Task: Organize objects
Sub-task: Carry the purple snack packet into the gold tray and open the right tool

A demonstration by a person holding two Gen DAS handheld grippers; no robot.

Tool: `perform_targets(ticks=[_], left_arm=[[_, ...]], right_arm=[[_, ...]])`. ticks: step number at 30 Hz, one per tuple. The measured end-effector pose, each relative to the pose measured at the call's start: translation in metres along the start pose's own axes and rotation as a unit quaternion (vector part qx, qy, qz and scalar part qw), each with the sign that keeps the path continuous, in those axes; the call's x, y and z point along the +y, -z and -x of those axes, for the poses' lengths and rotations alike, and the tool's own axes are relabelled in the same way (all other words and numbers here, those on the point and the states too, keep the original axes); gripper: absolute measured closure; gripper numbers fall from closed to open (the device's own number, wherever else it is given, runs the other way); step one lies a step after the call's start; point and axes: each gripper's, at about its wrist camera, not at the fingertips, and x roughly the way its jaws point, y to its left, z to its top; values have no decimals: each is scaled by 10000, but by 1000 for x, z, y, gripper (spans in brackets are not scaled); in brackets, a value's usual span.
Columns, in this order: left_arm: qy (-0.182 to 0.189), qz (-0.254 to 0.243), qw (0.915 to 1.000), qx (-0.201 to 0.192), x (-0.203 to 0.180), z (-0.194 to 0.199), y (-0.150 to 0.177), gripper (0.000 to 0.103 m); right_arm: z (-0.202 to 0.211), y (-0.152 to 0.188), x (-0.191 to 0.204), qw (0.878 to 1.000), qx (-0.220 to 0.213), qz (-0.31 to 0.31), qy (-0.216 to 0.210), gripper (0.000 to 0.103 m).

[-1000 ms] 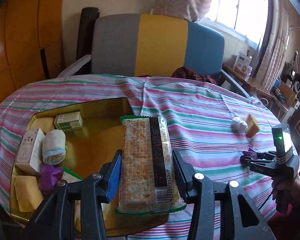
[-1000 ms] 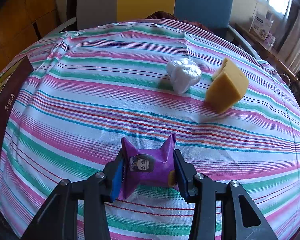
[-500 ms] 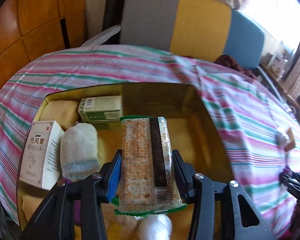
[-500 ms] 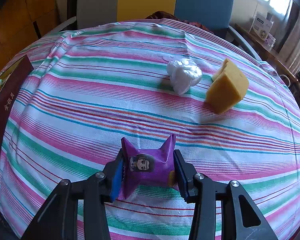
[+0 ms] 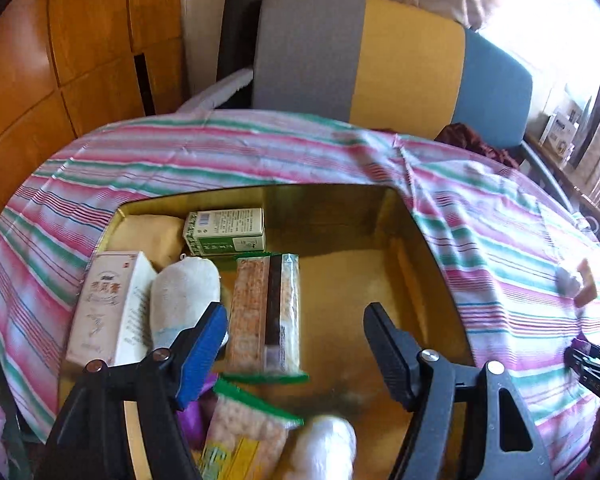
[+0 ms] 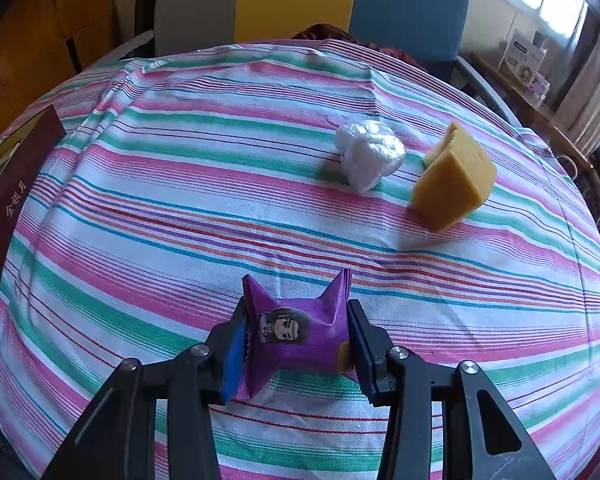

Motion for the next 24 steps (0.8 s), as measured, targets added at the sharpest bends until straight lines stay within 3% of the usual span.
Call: perform_targets(ticks=[6,11,19,24], left_arm=[[110,12,9997,-217,7,33,16,32],[79,379,9988,-290,31,51,29,32],[20,784,9958,-477,71,72,40,36],[-11,952,9943,-475,90,75,47,37]], right_arm=[[8,-5,14,9998,-19,179,24,58],[37,-19,53,9980,-350,309,-432,58],[90,-54,177,9770,-968,980,-1625,58],[91,-67,257,9637,-978,1511,-1973,58]])
